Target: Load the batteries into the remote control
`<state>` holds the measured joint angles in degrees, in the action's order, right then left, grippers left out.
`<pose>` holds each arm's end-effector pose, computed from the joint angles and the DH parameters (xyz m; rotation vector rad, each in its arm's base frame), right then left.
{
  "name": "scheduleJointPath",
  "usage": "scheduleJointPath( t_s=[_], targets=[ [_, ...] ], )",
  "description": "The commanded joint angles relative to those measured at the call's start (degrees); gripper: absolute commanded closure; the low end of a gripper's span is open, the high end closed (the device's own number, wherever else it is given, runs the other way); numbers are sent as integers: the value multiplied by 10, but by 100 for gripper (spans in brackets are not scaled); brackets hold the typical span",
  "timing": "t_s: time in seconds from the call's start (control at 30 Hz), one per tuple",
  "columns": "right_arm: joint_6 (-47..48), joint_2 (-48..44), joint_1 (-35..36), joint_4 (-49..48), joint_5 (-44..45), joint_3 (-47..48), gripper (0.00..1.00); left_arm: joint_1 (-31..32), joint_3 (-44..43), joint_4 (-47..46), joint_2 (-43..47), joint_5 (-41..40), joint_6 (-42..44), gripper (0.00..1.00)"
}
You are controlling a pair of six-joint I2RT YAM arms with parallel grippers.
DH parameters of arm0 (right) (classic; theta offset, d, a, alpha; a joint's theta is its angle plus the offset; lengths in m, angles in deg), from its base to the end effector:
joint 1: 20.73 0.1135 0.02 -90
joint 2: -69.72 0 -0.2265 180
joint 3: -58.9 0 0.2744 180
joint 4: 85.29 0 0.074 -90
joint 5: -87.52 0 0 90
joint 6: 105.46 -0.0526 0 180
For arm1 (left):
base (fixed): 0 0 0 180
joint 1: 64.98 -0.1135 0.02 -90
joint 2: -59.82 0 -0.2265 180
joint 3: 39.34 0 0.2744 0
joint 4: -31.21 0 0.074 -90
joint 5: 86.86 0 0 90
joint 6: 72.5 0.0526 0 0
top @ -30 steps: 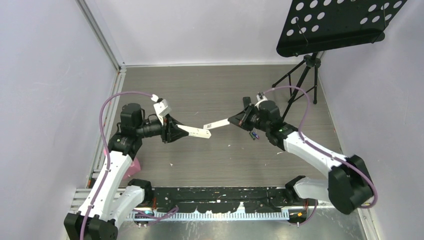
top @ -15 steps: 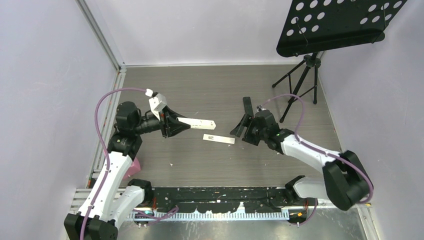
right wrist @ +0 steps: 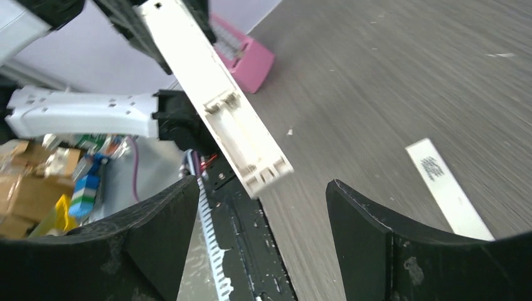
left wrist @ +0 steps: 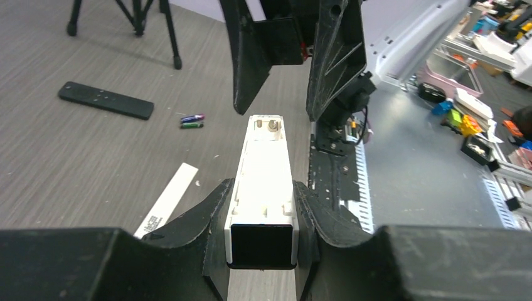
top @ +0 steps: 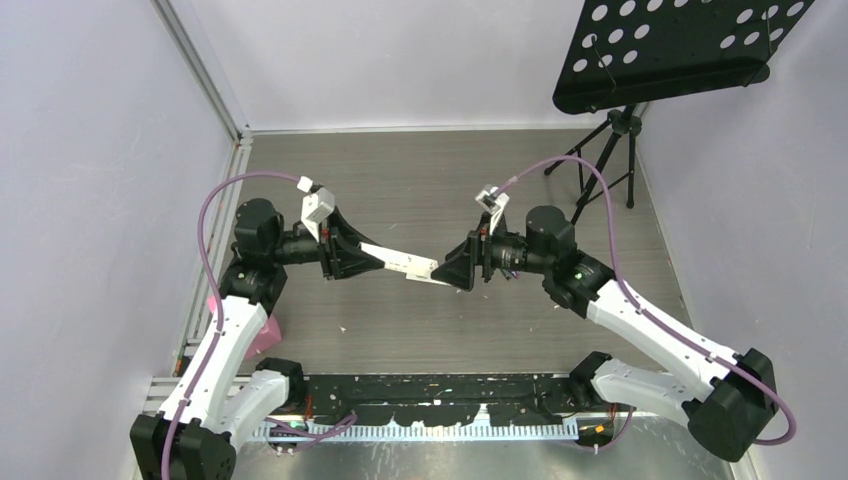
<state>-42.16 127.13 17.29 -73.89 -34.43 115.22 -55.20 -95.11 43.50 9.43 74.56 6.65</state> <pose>0.2099 0.1994 0.2735 -0.6227 1.8500 1.2774 0.2269 -0.0897 0.3028 0.9424 1.5104 -1.3002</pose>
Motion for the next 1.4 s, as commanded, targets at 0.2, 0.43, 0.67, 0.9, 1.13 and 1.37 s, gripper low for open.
scheduleJointPath(
  t_s=[0.2, 0.43, 0.67, 0.9, 1.13, 1.37],
  targets=[
    [130, 65, 43, 81, -135, 100, 24, 13, 7, -47, 30, 79, -39, 98],
    [150, 99, 69, 111, -141, 137, 51, 14, -3, -51, 24, 76, -66, 92],
    [144, 100, 81, 103, -77, 154, 84, 14, -7, -56, 40, -3, -75, 51],
    [82, 33, 91, 19, 178, 109, 93, 14, 30, -77, 77, -361, -258, 0],
    [80, 80, 160, -36, 452, 103, 98, 14, 16, -77, 3, -411, -470, 0],
    [101, 120, 195, -124, 526, 80, 99, 30, 80, -168, -1, -475, -646, 0]
  ],
)
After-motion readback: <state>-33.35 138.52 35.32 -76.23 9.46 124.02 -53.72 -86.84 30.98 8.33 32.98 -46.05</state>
